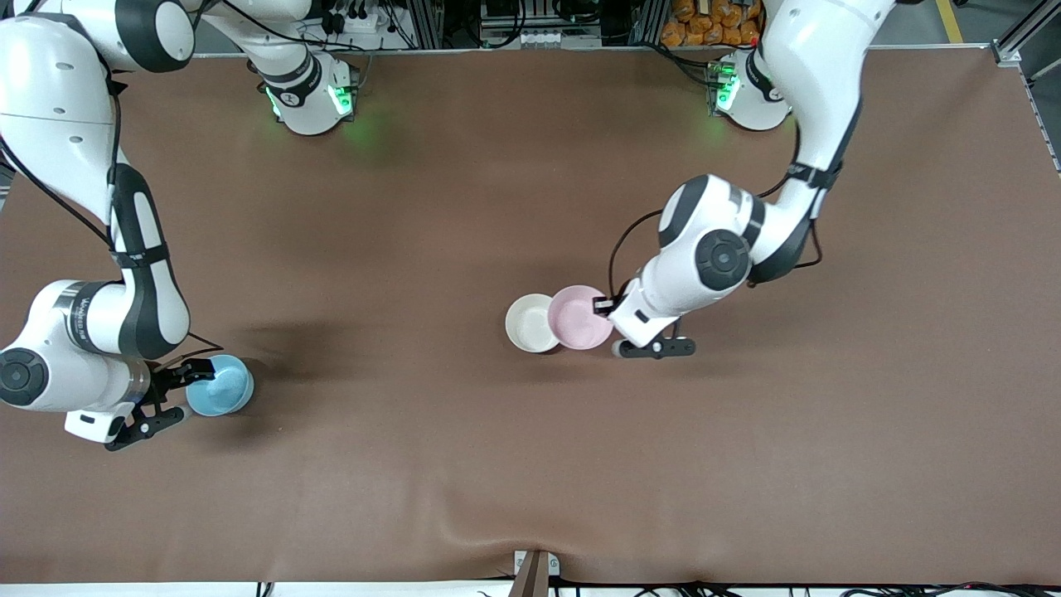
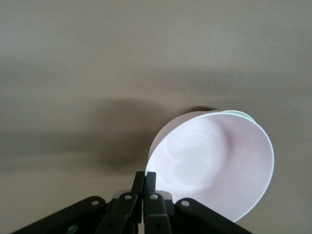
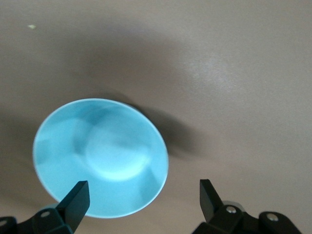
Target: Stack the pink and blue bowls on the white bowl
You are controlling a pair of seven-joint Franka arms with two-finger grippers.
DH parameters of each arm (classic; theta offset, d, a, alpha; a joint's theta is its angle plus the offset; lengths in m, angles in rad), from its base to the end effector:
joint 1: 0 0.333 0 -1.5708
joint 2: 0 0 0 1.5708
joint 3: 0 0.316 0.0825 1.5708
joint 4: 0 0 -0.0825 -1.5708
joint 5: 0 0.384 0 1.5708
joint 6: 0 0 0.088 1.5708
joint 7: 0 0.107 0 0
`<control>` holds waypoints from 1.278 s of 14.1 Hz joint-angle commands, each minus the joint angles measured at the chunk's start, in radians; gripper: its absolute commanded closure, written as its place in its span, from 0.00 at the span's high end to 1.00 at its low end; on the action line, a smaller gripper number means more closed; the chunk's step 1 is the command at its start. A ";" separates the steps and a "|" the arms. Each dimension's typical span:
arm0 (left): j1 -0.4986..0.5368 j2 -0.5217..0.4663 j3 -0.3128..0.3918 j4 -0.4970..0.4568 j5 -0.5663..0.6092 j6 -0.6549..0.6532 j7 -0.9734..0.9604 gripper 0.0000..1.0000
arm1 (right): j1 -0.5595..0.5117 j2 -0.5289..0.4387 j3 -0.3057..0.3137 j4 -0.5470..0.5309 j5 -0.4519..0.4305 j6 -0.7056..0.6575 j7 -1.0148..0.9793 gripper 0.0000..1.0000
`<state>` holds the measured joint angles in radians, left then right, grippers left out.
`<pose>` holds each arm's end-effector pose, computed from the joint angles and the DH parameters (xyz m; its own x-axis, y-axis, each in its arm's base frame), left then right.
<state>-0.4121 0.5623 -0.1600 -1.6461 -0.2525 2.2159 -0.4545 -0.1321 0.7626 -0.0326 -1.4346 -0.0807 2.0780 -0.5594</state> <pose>0.5793 -0.3669 0.2934 0.9896 0.0409 -0.1376 0.0744 -0.9659 0.2478 0.7026 -0.1168 0.2299 0.8925 0.4257 -0.1489 0.4319 -0.9019 0.0103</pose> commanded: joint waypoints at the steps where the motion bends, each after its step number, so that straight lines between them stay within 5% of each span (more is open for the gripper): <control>1: -0.054 0.065 0.013 0.080 -0.024 0.028 -0.053 0.00 | -0.038 0.040 0.008 0.022 -0.007 0.063 -0.004 1.00; 3: -0.075 0.096 0.011 0.110 -0.022 0.033 -0.076 0.00 | -0.046 0.049 0.008 0.022 0.015 0.062 -0.002 0.95; 5: -0.094 0.126 0.011 0.111 -0.022 0.086 -0.076 0.00 | -0.050 0.050 0.008 0.022 0.041 0.051 0.050 0.20; 6: -0.106 0.134 0.013 0.111 -0.021 0.106 -0.075 0.00 | -0.052 0.049 0.008 0.022 0.041 0.048 0.085 0.00; 13: -0.106 0.140 0.014 0.089 -0.011 0.111 -0.056 0.00 | -0.049 0.035 0.011 0.016 0.082 -0.025 0.119 0.00; 18: -0.120 0.145 0.014 0.078 -0.011 0.111 -0.058 0.00 | -0.035 -0.063 0.014 0.017 0.159 -0.215 0.214 0.00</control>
<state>-0.5144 0.7030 -0.1542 -1.5689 -0.2589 2.3245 -0.5137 -0.1698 0.7708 -0.0299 -1.4059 0.0601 1.9449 -0.4075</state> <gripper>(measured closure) 0.978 0.965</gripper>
